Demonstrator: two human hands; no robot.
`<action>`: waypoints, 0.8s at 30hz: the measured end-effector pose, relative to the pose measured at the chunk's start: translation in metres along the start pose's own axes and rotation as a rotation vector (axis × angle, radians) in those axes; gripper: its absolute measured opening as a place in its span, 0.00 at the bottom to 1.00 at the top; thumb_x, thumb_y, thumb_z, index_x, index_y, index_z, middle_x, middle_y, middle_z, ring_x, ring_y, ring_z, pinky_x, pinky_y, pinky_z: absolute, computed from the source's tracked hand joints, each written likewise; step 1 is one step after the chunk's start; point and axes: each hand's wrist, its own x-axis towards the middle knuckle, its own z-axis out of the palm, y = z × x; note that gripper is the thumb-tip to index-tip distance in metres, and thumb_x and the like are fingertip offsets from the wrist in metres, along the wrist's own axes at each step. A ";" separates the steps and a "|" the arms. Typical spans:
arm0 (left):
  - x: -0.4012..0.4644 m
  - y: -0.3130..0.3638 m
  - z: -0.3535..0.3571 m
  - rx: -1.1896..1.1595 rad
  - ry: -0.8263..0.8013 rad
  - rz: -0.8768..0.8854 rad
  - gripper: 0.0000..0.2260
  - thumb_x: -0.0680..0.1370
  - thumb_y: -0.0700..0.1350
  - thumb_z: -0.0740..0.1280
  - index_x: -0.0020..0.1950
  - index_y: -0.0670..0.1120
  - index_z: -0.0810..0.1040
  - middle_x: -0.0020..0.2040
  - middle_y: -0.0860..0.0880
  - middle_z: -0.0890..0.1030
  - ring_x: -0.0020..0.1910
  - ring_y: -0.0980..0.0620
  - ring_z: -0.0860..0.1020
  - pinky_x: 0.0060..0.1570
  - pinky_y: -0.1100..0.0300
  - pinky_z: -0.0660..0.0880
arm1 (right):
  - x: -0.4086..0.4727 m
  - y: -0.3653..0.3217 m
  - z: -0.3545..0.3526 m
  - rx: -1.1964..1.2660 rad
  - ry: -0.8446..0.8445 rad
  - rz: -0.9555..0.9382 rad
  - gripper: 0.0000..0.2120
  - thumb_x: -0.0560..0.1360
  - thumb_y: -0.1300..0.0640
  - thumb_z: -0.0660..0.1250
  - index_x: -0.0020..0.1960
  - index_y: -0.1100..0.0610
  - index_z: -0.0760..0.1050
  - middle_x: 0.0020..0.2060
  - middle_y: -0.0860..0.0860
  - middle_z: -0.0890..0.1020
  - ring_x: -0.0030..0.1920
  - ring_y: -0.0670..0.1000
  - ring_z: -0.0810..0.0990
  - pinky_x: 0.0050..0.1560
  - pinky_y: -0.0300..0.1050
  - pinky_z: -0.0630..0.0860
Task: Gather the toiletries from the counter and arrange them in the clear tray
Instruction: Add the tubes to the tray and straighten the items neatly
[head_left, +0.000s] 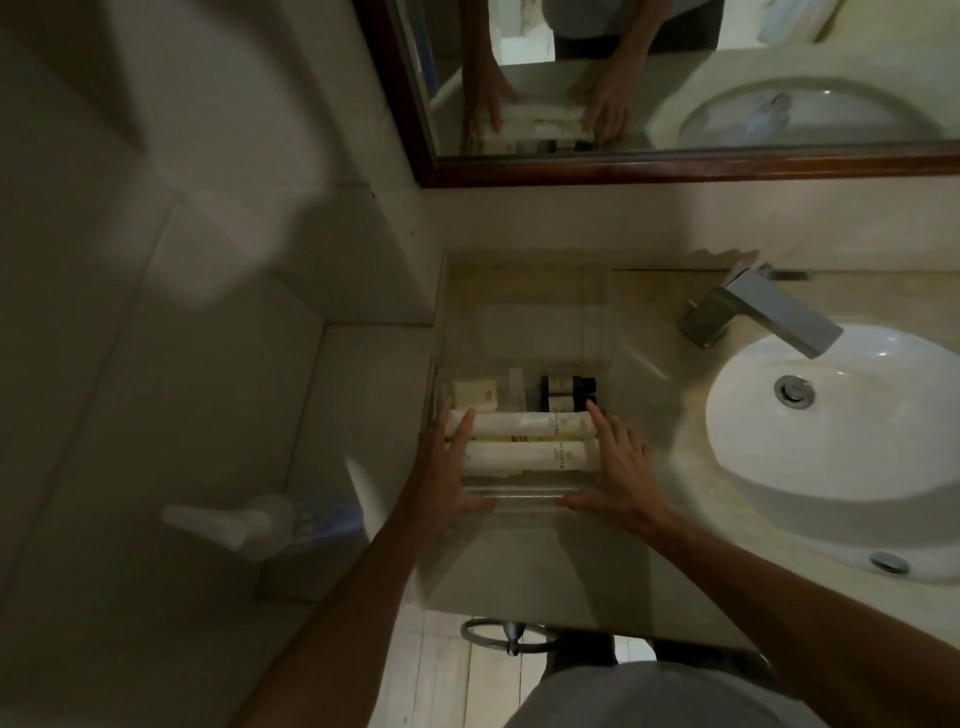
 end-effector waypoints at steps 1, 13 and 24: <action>0.003 0.001 -0.002 0.011 0.014 0.022 0.55 0.63 0.62 0.78 0.79 0.56 0.45 0.78 0.52 0.38 0.76 0.44 0.49 0.71 0.38 0.61 | -0.001 0.001 -0.002 0.020 0.016 -0.006 0.62 0.60 0.32 0.76 0.79 0.47 0.41 0.75 0.56 0.60 0.73 0.58 0.60 0.73 0.64 0.57; 0.022 -0.015 -0.016 0.056 0.024 0.057 0.54 0.61 0.61 0.78 0.78 0.53 0.52 0.78 0.46 0.47 0.72 0.42 0.56 0.67 0.42 0.67 | 0.008 -0.017 -0.005 0.057 0.069 0.000 0.60 0.60 0.37 0.78 0.79 0.46 0.43 0.76 0.57 0.59 0.73 0.60 0.58 0.72 0.66 0.59; 0.024 -0.007 -0.008 0.079 0.060 0.054 0.52 0.61 0.57 0.80 0.77 0.53 0.55 0.77 0.48 0.51 0.72 0.42 0.57 0.68 0.43 0.67 | 0.004 -0.011 0.006 0.064 0.129 0.047 0.59 0.60 0.38 0.78 0.79 0.45 0.46 0.77 0.57 0.56 0.74 0.60 0.56 0.70 0.68 0.61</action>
